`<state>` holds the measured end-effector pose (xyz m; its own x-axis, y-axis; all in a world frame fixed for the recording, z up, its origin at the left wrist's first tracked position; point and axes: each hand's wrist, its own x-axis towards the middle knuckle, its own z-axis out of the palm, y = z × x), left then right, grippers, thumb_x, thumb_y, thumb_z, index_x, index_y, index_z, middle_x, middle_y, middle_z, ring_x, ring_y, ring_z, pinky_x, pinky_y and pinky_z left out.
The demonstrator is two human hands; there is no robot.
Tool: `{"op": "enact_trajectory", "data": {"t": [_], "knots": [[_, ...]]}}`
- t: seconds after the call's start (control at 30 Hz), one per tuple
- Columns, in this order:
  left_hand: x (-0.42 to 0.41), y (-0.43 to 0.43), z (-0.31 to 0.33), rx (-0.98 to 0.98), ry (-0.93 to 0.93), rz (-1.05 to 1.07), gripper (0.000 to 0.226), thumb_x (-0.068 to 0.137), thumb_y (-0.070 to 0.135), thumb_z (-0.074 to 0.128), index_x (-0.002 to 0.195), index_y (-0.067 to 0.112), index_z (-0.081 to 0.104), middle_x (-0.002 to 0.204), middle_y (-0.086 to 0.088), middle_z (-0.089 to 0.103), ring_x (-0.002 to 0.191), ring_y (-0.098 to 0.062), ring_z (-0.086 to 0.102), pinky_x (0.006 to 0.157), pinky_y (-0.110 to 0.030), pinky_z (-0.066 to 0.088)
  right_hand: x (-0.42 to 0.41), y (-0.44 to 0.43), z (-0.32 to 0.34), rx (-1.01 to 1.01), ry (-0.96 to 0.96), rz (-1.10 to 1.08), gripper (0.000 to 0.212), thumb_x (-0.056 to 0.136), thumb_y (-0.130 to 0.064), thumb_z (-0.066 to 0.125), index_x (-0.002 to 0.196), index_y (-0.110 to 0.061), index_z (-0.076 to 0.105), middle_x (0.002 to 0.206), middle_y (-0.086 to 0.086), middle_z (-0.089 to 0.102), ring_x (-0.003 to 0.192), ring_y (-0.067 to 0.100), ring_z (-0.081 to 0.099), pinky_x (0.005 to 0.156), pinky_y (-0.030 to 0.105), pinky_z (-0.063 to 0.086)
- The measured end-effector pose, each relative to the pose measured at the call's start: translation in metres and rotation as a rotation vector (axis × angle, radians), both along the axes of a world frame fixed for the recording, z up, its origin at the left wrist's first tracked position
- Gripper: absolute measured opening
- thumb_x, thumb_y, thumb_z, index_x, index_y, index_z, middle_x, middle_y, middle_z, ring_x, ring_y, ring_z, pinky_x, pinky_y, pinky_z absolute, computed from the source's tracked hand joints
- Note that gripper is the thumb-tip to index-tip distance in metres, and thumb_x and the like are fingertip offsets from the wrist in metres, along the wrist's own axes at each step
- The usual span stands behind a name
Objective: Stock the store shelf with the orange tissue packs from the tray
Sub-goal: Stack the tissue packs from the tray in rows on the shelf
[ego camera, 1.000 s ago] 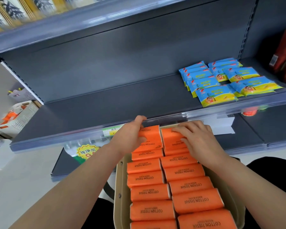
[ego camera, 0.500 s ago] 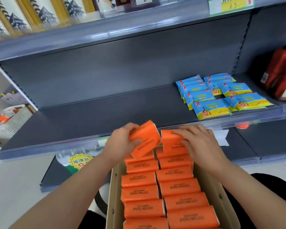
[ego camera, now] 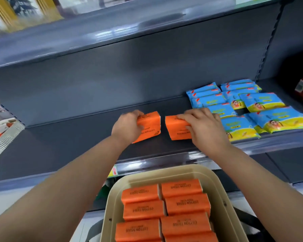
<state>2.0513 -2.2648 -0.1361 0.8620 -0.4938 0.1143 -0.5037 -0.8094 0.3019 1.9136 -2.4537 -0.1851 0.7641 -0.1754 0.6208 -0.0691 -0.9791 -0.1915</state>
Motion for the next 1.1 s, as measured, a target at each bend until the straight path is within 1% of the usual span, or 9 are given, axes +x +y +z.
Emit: {"op": "enact_trajectory", "data": {"t": [0.1, 0.23, 0.37, 0.47, 0.53, 0.73, 0.83, 0.93, 1.1], "knots": [[0.029, -0.027, -0.006, 0.004, 0.013, 0.0, 0.047, 0.086, 0.01, 0.056, 0.131, 0.024, 0.052, 0.124, -0.008, 0.057, 0.115, -0.028, 0.053, 0.089, -0.037, 0.049, 0.02, -0.009, -0.015, -0.043, 0.008, 0.039, 0.058, 0.067, 0.0, 0.076, 0.118, -0.025, 0.062, 0.111, 0.0, 0.064, 0.097, 0.03, 0.056, 0.076, 0.043, 0.045], [0.065, -0.069, -0.013, 0.018, -0.047, -0.043, 0.046, 0.088, 0.008, 0.054, 0.133, 0.018, 0.049, 0.127, -0.011, 0.054, 0.119, -0.029, 0.049, 0.093, -0.038, 0.047, 0.04, -0.03, -0.024, -0.038, -0.016, 0.046, 0.056, 0.072, -0.003, 0.075, 0.12, -0.025, 0.059, 0.111, 0.0, 0.064, 0.097, 0.03, 0.058, 0.074, 0.044, 0.048], [0.098, -0.114, -0.019, 0.021, -0.116, -0.046, 0.045, 0.089, 0.008, 0.051, 0.131, 0.023, 0.05, 0.126, -0.009, 0.052, 0.123, -0.027, 0.042, 0.09, -0.042, 0.047, 0.051, -0.04, -0.023, -0.051, -0.024, 0.013, 0.056, 0.07, -0.008, 0.077, 0.119, -0.029, 0.06, 0.11, -0.003, 0.065, 0.096, 0.028, 0.059, 0.076, 0.043, 0.047], [0.115, -0.14, -0.021, 0.047, -0.17, -0.046, 0.047, 0.089, 0.009, 0.051, 0.131, 0.028, 0.052, 0.132, -0.008, 0.043, 0.13, -0.026, 0.032, 0.093, -0.044, 0.046, 0.054, -0.038, -0.023, -0.055, -0.02, -0.011, 0.054, 0.069, -0.01, 0.078, 0.117, -0.031, 0.062, 0.111, -0.005, 0.066, 0.097, 0.026, 0.061, 0.075, 0.043, 0.046], [0.122, -0.152, -0.022, 0.077, -0.225, -0.061, 0.048, 0.09, 0.009, 0.053, 0.133, 0.029, 0.051, 0.132, -0.007, 0.041, 0.129, -0.026, 0.031, 0.094, -0.043, 0.044, 0.054, -0.038, -0.024, -0.064, -0.026, -0.013, 0.056, 0.065, -0.01, 0.08, 0.115, -0.029, 0.064, 0.11, -0.005, 0.067, 0.096, 0.026, 0.062, 0.073, 0.042, 0.047], [0.133, -0.172, -0.023, 0.06, -0.306, -0.041, 0.046, 0.086, 0.004, 0.054, 0.129, 0.021, 0.05, 0.125, -0.008, 0.046, 0.121, -0.028, 0.038, 0.087, -0.043, 0.048, 0.049, -0.041, -0.02, -0.074, -0.017, 0.024, 0.06, 0.058, -0.007, 0.083, 0.111, -0.028, 0.065, 0.102, -0.003, 0.068, 0.089, 0.027, 0.063, 0.069, 0.041, 0.049], [0.132, -0.177, -0.022, 0.066, -0.319, -0.026, 0.047, 0.085, -0.001, 0.048, 0.129, 0.017, 0.049, 0.124, -0.01, 0.046, 0.119, -0.029, 0.038, 0.082, -0.042, 0.048, 0.049, -0.04, -0.018, -0.071, -0.005, 0.027, 0.059, 0.058, -0.007, 0.082, 0.11, -0.028, 0.066, 0.1, -0.004, 0.068, 0.086, 0.027, 0.062, 0.067, 0.039, 0.048], [0.132, -0.178, -0.021, 0.077, -0.323, -0.059, 0.047, 0.086, -0.002, 0.044, 0.129, 0.016, 0.048, 0.124, -0.01, 0.044, 0.119, -0.029, 0.038, 0.084, -0.041, 0.047, 0.05, -0.04, -0.017, -0.056, 0.012, 0.027, 0.062, 0.055, -0.006, 0.083, 0.11, -0.029, 0.065, 0.101, -0.004, 0.068, 0.086, 0.026, 0.063, 0.066, 0.039, 0.049], [0.125, -0.155, -0.019, -0.011, -0.294, -0.147, 0.06, 0.082, -0.006, 0.05, 0.137, 0.017, 0.044, 0.13, -0.008, 0.042, 0.12, -0.028, 0.036, 0.093, -0.041, 0.046, 0.052, -0.041, -0.016, -0.045, 0.059, 0.025, 0.068, 0.053, -0.005, 0.082, 0.112, -0.032, 0.062, 0.104, -0.006, 0.067, 0.089, 0.025, 0.063, 0.068, 0.039, 0.051]]}}
